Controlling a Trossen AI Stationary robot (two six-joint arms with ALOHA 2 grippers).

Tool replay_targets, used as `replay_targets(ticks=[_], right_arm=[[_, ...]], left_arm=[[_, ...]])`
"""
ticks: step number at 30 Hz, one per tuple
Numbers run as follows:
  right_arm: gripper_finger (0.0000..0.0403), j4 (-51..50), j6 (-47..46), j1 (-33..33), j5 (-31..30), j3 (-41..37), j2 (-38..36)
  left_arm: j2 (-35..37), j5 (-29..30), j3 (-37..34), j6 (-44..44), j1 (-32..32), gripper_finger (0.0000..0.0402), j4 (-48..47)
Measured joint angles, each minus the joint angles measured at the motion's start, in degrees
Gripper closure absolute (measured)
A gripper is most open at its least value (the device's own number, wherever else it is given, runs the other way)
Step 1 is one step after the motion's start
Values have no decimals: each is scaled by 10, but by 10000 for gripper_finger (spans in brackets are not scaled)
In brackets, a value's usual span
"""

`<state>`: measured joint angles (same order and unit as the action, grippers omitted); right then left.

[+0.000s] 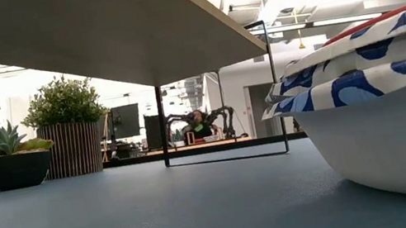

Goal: Place and stack bowls onto a shelf
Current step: Put the white bowl on the shelf

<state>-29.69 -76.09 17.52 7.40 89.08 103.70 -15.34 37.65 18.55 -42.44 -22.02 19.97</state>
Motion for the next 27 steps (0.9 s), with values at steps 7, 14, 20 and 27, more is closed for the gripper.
replay_targets(ticks=[7, 14, 20, 27], right_arm=[[223, -43, -8, 19, -25, 0, 0], [237, -22, -20, 19, -62, 0, 1], [241, 6, -22, 19, -65, 0, 4], [241, 29, -34, 21, -65, 0, 7]], left_arm=[[0, 0, 0, 0, 0, 281, 0], [0, 0, 0, 0, 0, 281, 0], [0, 0, 0, 0, 0, 281, -1], [0, 0, 0, 0, 0, 281, -1]])
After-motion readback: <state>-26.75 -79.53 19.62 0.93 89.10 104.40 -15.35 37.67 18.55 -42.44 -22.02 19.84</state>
